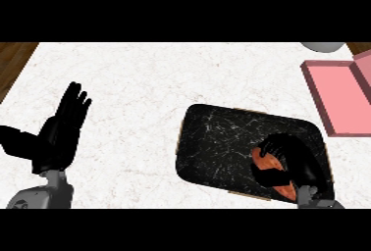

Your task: Pick the sweet potato from the tray and place it in the cardboard box

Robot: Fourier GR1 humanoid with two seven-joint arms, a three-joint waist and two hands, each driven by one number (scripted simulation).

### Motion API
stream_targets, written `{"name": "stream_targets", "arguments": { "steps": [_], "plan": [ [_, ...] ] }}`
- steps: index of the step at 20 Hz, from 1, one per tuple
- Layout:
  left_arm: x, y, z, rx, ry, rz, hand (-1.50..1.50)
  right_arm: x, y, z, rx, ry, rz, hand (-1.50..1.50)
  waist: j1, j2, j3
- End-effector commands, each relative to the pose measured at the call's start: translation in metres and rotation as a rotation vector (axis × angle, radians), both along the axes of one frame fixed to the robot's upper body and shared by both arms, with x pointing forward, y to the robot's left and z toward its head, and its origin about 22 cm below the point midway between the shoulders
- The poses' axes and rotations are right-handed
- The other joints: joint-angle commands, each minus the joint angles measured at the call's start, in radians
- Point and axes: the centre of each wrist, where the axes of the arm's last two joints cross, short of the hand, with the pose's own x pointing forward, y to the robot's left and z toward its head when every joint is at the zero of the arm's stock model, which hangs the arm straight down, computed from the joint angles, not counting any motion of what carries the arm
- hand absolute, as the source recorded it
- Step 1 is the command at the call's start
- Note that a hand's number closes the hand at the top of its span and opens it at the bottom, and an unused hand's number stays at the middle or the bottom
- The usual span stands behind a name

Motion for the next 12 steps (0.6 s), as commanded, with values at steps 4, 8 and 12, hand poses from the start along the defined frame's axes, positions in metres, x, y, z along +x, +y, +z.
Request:
{"name": "stream_targets", "arguments": {
  "steps": [4,8,12],
  "plan": [
    [0.001,-0.01,0.001,0.014,-0.021,-0.056,0.0,0.058,0.066,0.036,-0.29,-0.157,0.115,1.5,0.058,0.009,-0.001],
    [-0.008,-0.023,-0.004,0.01,-0.018,-0.084,0.0,0.092,0.102,0.04,-0.48,-0.203,0.218,1.5,0.078,0.012,0.0],
    [0.006,0.002,0.005,0.0,0.0,-0.031,0.0,0.12,0.148,0.075,-0.49,-0.294,0.292,1.5,0.038,0.008,0.0]
  ]
}}
